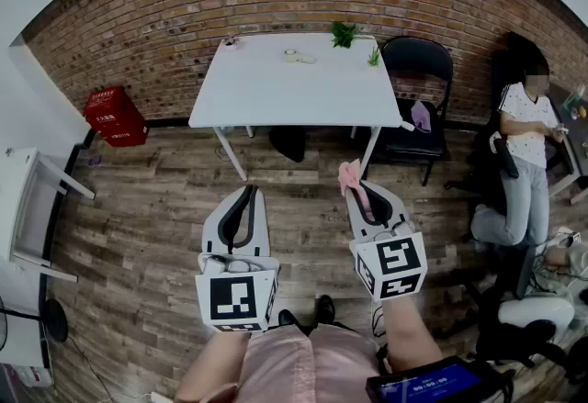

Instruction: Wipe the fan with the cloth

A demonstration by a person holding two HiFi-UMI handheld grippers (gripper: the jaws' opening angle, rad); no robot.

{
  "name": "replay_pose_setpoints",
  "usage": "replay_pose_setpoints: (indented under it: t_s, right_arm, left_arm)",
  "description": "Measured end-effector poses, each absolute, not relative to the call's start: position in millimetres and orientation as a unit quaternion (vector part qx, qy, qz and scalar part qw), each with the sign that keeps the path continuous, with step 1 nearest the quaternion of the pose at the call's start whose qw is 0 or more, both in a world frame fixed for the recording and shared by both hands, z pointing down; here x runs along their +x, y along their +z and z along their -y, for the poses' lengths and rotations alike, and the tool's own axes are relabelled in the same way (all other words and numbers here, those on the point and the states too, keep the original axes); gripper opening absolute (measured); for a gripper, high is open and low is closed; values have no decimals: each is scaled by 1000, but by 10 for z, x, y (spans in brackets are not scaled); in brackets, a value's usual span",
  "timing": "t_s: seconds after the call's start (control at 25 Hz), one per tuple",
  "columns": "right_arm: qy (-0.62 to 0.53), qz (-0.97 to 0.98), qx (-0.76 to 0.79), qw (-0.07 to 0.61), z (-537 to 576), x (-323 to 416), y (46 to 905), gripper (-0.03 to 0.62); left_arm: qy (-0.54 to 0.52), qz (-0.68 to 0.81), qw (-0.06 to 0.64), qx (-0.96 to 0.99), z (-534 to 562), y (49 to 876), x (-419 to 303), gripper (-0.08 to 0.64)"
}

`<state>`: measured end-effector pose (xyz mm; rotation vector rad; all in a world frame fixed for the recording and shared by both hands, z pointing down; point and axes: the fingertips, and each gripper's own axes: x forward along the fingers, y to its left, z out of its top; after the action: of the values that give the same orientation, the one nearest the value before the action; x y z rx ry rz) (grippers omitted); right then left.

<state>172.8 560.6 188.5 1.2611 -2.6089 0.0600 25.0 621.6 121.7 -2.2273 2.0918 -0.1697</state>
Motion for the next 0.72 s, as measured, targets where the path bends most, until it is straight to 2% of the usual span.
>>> replay_pose_setpoints:
  t_s: [0.4, 0.44, 0.48, 0.52, 0.72]
  right_arm:
    - [24, 893, 436, 115, -5515, 1772, 1937, 44]
    - [25, 892, 437, 112, -5497, 1799, 1929, 49]
    - [24, 892, 437, 112, -5477, 1827, 1919, 51]
    - [23, 892, 436, 113, -5455, 1854, 1906, 52]
    - [19, 895, 432, 110, -5301, 2003, 1873, 52]
  left_arm:
    - [-44, -682, 33, -730, -6123, 1288, 259, 25]
    - [-36, -676, 28, -735, -6099, 1288, 288, 86]
    - [-30, -671, 21, -740, -6066, 1294, 320, 214]
    - [-28, -669, 16, -743, -6030, 1300, 347, 250]
    - [-37, -679, 25, -732, -5891, 1303, 448, 250]
